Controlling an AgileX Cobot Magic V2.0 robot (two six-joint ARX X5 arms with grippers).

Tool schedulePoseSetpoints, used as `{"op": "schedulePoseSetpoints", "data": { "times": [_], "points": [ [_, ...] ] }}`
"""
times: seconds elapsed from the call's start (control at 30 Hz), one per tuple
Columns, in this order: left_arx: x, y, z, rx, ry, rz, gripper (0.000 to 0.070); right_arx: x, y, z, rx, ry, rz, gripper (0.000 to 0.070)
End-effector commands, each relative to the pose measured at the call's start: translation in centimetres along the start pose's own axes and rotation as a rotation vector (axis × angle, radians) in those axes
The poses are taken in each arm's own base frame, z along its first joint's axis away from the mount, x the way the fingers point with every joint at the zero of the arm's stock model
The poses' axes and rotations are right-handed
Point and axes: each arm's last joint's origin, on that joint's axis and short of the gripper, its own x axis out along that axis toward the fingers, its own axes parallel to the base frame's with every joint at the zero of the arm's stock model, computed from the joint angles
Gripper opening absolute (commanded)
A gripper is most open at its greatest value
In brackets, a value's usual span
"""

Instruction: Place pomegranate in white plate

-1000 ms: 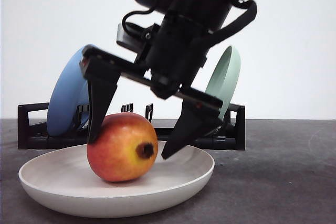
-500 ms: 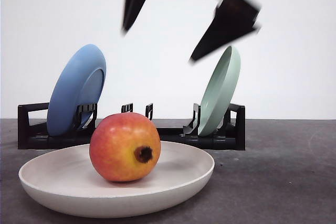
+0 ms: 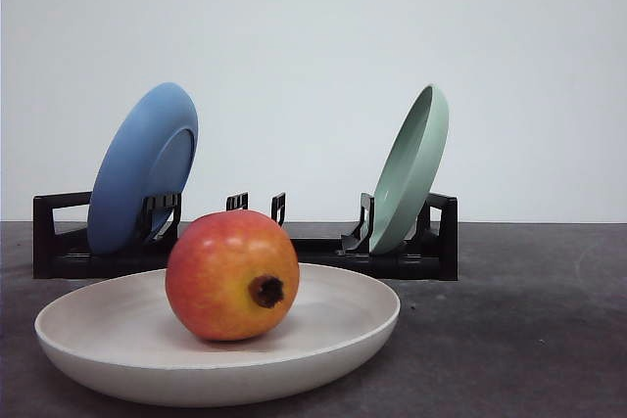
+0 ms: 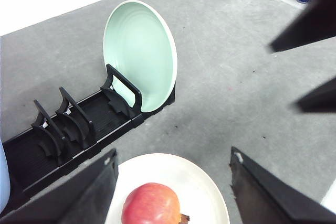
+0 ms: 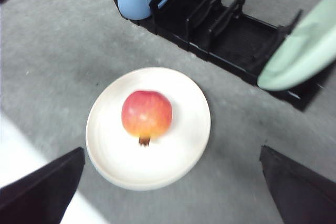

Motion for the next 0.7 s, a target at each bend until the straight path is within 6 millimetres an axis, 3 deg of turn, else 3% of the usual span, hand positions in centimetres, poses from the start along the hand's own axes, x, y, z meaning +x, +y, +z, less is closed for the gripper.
{"op": "schedulePoseSetpoints", "data": {
  "times": [0.0,0.07,0.1,0.17,0.2,0.27,0.3,0.37,0.67],
  "points": [
    [-0.2,-0.2,0.5,-0.003,-0.019,-0.01,0.0395,-0.7,0.1,0.1,-0.017,-0.011,0.005,0.0682],
    [-0.2,-0.2,0.5,-0.002,-0.018,-0.01,0.0393,-1.2,0.0,-0.2,-0.017,-0.01,0.005,0.0656],
    [-0.2,-0.2,0.5,-0.002,-0.017,-0.01,0.039,-1.4,0.0,-0.3,-0.017,-0.009,0.005,0.0611],
    [-0.2,-0.2,0.5,-0.001,-0.015,-0.01,0.0357,-1.7,-0.1,-0.4,-0.018,-0.008,0.005,0.044],
    [-0.2,-0.2,0.5,-0.001,-0.015,-0.01,0.0307,-1.8,-0.1,-0.5,-0.018,-0.007,0.004,0.0315],
    [-0.2,-0.2,0.5,-0.001,-0.015,-0.01,0.0127,-1.8,-0.1,-0.5,-0.026,-0.002,0.003,0.0066],
    [-0.2,-0.2,0.5,-0.001,-0.015,-0.01,0.0029,-1.8,-0.1,-0.5,-0.035,0.0,0.002,0.0009],
    [-0.2,-0.2,0.5,-0.001,-0.015,-0.01,0.0002,-1.7,-0.1,-0.5,-0.037,0.001,0.002,0.0],
    [-0.2,-0.2,0.5,-0.001,-0.016,-0.01,0.0,-1.7,-0.1,-0.5,-0.037,-0.003,0.004,0.0]
  ]
}}
